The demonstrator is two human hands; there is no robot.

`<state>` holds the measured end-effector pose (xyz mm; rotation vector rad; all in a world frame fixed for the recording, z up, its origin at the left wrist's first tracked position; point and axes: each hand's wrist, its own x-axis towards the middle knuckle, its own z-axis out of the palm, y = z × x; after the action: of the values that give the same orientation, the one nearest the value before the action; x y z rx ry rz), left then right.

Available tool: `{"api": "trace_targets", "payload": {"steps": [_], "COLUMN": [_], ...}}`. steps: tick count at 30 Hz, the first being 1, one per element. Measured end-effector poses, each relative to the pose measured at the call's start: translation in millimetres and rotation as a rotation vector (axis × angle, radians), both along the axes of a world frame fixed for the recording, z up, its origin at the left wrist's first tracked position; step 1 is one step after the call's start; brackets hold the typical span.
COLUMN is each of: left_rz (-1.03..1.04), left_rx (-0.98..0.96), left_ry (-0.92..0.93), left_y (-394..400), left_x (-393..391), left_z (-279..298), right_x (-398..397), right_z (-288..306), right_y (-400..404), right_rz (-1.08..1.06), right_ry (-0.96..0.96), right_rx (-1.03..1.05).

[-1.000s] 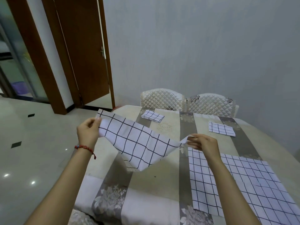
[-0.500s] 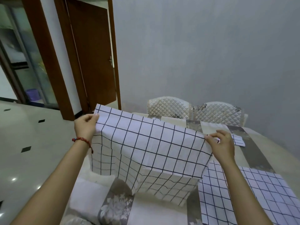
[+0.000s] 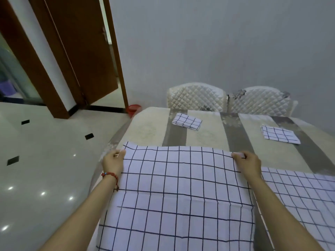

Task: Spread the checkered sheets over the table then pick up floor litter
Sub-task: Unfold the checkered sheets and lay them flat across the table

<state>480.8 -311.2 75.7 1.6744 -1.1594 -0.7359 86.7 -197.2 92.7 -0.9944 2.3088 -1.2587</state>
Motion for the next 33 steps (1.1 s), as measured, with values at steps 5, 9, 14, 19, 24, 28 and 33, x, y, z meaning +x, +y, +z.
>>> {"api": "trace_targets", "payload": {"steps": [5,9,14,19,24,28,33], "left_rz": [-0.044,-0.104,-0.085,-0.054,-0.108,-0.119,-0.129], "left_rx": [0.107,0.154,0.178,0.205,0.290,0.273,0.207], "left_ry": [0.012,0.011,0.037,0.056,0.034,-0.012,-0.058], "left_y": [-29.9,-47.1,-60.4,-58.6,-59.0,-58.9,-78.4], "left_x": [0.7,-7.2,-14.9,-16.4,-10.1,-11.1,-27.6], "left_z": [-70.2,-105.9,-124.2,-128.6,-123.3,-121.1,-116.3], "right_x": [1.8,-4.2,3.0,12.5,22.4,22.3,8.4], "right_z": [-65.4,-96.0,-94.7,-91.2,-91.4,-92.7,-99.1], "right_y": [-16.2,-22.4,-29.8,-4.3,18.1,9.2,-12.1], "right_rz": [-0.039,-0.054,-0.138,-0.137,-0.190,-0.228,-0.246], "right_ry": [-0.031,-0.032,-0.085,-0.197,-0.286,-0.250,-0.142], "right_rx": [0.100,0.184,0.177,0.234,0.318,0.304,0.276]}}
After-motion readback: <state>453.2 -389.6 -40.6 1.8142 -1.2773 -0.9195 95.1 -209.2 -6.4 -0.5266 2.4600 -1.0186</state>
